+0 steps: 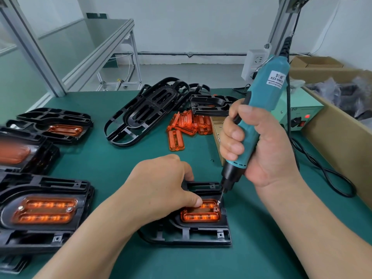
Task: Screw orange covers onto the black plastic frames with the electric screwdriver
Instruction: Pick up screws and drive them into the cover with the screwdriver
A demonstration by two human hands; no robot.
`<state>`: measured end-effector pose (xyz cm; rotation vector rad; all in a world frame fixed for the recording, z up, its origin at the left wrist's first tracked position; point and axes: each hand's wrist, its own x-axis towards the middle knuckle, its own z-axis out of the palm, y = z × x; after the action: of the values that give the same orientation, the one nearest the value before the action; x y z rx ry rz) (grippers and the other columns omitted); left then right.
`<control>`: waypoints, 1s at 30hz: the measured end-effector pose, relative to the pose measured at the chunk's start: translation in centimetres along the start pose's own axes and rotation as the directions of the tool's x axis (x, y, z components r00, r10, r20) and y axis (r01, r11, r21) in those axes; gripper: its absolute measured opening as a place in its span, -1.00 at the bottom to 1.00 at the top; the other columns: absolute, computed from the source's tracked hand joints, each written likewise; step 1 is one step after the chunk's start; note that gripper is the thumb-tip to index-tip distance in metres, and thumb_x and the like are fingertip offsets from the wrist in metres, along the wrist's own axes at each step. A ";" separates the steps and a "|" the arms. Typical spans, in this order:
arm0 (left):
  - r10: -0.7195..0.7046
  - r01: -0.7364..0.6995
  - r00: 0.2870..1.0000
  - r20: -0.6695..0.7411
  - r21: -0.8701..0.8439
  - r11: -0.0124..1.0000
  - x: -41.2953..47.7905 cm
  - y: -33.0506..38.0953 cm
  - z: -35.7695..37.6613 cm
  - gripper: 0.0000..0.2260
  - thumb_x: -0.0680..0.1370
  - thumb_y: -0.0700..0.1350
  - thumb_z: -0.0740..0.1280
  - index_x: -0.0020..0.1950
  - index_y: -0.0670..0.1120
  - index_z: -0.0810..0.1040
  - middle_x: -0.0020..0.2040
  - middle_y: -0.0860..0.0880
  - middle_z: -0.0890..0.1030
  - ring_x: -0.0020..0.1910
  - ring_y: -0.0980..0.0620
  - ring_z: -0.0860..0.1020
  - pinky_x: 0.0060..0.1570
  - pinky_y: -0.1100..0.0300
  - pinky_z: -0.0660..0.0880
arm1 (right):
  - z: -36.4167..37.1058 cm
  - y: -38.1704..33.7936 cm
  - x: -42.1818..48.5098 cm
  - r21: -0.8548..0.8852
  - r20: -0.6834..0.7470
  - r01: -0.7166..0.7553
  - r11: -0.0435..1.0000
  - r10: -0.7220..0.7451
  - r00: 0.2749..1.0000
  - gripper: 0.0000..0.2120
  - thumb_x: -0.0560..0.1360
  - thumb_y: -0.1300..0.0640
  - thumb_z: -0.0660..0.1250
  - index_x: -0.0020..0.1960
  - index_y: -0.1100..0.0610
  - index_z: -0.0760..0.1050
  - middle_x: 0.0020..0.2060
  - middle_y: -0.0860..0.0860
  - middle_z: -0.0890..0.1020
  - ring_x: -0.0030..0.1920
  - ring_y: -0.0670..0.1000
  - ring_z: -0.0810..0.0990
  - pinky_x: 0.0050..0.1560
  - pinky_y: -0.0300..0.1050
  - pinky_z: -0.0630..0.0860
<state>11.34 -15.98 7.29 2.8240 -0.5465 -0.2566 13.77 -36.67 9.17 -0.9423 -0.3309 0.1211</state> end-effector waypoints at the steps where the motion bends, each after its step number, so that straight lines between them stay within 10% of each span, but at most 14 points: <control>1: -0.003 0.003 1.000 0.003 0.000 1.000 0.0 0.0 0.0 -0.49 0.37 0.45 0.43 0.23 0.25 0.59 -0.09 0.22 0.46 -0.16 0.25 0.45 -0.25 0.30 0.29 | 0.1 0.0 0.0 0.000 0.008 -0.005 1.000 0.005 1.000 -0.91 0.54 0.14 0.32 -0.04 0.13 0.42 -0.42 0.01 0.41 -0.53 -0.05 0.37 -0.47 -0.20 0.39; 30: 0.000 0.000 1.000 0.008 -0.021 1.000 0.1 0.2 0.1 -0.54 0.41 0.41 0.46 0.19 0.22 0.58 -0.04 0.20 0.50 -0.10 0.19 0.47 -0.21 0.25 0.33 | 2.6 0.1 -1.9 -0.220 0.302 0.109 0.969 -0.039 0.953 -0.82 0.50 0.24 0.33 -0.15 0.28 0.35 -0.45 0.08 0.41 -0.56 0.03 0.38 -0.44 -0.16 0.42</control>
<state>11.35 -16.26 7.20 2.8039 -0.5426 -0.2728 11.12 -35.01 10.06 -1.1464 -0.6693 0.1569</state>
